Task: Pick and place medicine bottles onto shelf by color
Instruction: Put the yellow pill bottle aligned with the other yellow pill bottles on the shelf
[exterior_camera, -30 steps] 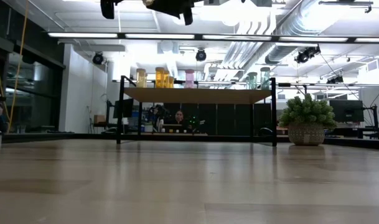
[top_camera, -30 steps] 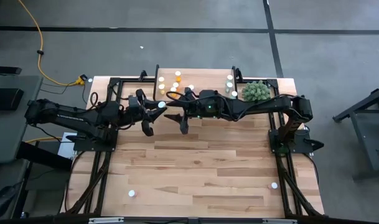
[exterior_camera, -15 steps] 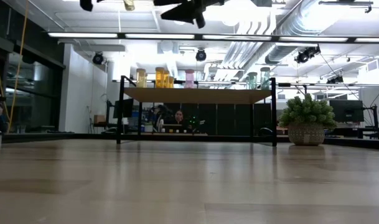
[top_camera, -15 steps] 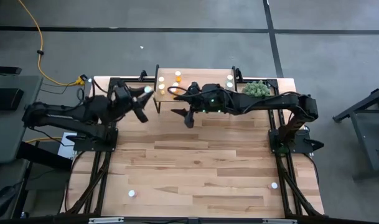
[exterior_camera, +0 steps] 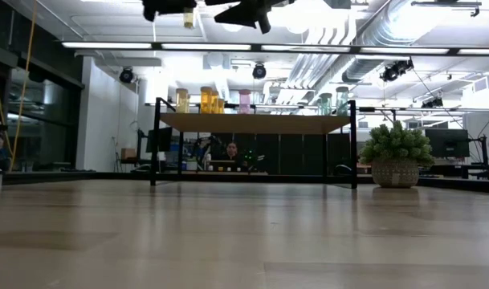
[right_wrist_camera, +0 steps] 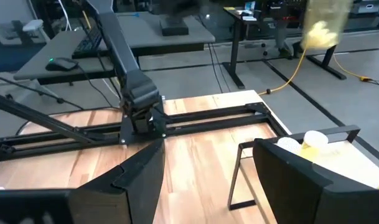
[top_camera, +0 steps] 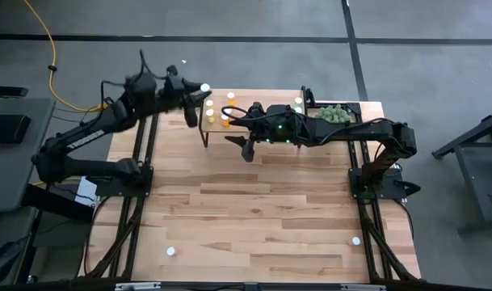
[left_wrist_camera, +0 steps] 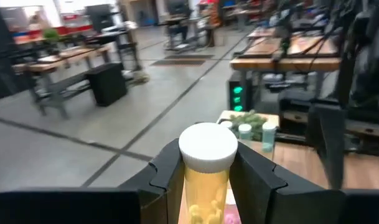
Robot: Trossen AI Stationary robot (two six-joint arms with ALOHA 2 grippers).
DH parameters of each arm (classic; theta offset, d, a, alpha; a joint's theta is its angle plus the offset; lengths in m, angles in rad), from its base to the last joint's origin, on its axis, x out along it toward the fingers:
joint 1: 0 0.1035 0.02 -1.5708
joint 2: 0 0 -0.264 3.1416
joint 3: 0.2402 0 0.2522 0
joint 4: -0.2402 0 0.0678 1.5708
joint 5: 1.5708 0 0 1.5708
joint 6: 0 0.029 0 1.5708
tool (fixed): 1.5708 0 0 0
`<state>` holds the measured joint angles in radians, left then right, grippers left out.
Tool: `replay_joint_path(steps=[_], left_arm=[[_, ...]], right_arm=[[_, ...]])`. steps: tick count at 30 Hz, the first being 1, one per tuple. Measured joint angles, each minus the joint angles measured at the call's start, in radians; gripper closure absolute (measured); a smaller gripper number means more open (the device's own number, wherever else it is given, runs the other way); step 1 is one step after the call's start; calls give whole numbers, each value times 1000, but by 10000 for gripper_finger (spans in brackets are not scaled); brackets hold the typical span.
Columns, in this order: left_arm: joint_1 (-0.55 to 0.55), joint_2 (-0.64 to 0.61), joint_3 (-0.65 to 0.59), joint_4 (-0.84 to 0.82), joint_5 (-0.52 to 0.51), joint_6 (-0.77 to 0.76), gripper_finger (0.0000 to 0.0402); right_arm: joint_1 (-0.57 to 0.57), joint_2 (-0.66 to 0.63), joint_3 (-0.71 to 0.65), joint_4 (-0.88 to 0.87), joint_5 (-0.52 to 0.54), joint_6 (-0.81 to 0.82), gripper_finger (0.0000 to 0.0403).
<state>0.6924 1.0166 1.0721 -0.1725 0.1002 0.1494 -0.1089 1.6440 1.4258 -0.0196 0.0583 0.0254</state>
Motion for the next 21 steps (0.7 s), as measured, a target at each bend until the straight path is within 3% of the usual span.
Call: replay_joint_path(steps=[6,11,21], left_arm=[[297,65,8,66,414,-2,300],[445,181,8,69,678,-15,300],[524,400,7,146,795,-15,300]], right_arm=[[14,0,0,0,-1,3,167],[26,0,0,0,-1,17,167],[26,1,0,0,-2,176,167]])
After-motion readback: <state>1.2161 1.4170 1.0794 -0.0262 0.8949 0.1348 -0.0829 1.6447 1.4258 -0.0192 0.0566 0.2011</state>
